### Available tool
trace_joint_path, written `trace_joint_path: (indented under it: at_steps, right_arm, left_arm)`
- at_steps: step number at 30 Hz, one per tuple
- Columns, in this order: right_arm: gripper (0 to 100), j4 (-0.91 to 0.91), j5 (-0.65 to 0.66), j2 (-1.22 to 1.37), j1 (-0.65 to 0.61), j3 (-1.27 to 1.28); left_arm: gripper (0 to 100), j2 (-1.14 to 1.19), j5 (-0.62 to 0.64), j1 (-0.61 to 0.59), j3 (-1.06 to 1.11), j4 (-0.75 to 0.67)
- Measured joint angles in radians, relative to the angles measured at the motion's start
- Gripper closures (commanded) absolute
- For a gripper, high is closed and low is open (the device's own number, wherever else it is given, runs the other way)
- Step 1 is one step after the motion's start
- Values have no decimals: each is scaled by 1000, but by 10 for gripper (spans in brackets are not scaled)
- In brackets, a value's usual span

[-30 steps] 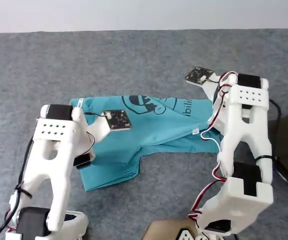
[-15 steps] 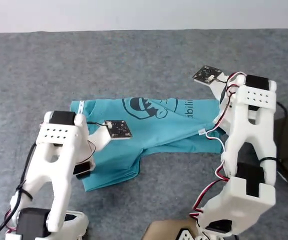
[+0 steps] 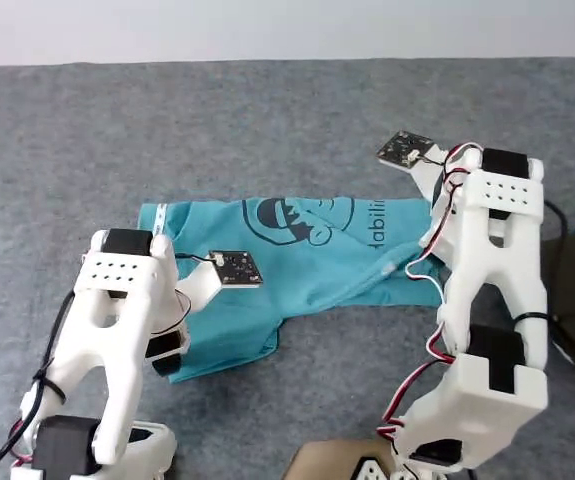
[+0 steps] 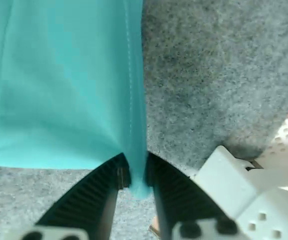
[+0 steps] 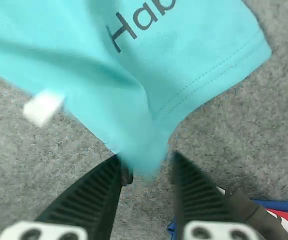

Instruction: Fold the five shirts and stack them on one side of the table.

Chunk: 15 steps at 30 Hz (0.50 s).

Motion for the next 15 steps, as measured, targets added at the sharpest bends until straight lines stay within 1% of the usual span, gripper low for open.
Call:
trace_joint_path:
  at_steps: [8, 12, 15]
  right_arm:
    - [809, 0, 0, -2, 9, 0]
    - [809, 0, 0, -60, 25, 0]
    - [811, -3, 0, -115, 26, 0]
  left_arm:
    - [915, 0, 0, 0, 0, 2]
    - [947, 0, 0, 0, -3, 2]
    - [980, 0, 0, -2, -63, 2]
